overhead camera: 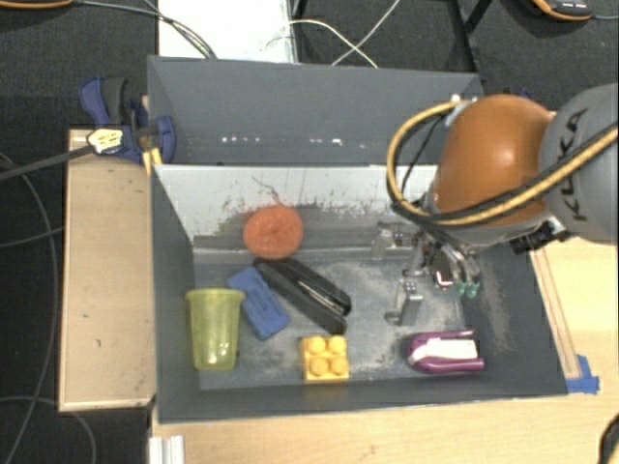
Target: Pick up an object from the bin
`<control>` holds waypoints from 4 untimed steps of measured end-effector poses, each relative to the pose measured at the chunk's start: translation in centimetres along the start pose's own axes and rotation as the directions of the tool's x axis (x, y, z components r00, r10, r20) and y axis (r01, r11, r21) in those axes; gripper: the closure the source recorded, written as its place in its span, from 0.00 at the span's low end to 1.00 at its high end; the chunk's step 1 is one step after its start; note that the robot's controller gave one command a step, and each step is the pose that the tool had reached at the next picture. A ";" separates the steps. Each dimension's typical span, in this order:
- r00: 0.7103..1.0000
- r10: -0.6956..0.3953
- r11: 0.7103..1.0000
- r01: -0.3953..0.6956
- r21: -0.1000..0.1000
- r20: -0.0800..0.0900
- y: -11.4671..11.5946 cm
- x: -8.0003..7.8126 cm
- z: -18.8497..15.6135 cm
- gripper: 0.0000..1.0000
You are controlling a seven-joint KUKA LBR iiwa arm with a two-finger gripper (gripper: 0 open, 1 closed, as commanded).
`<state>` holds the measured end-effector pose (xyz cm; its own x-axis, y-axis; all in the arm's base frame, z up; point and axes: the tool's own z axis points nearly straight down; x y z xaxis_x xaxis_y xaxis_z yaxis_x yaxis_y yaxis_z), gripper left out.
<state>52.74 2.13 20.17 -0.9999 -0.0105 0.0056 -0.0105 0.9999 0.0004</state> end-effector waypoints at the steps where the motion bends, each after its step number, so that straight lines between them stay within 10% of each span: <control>1: 1.000 0.002 1.000 -0.002 0.000 0.008 0.0 -0.1 -0.5 0.00; 2: 0.997 0.078 0.997 -0.078 -0.003 0.008 7.4 -2.5 13.0 0.00; 3: 0.993 0.114 0.993 -0.114 -0.002 0.010 8.2 -0.8 4.2 0.00; 4: 0.975 0.220 0.975 -0.220 -0.004 0.007 10.8 -2.2 10.1 0.00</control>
Offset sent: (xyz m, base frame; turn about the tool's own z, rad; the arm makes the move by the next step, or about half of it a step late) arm 0.0218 0.0730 -0.1317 0.0779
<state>54.78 12.94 10.02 -0.9776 0.2103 -0.0013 0.2103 0.9776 0.0035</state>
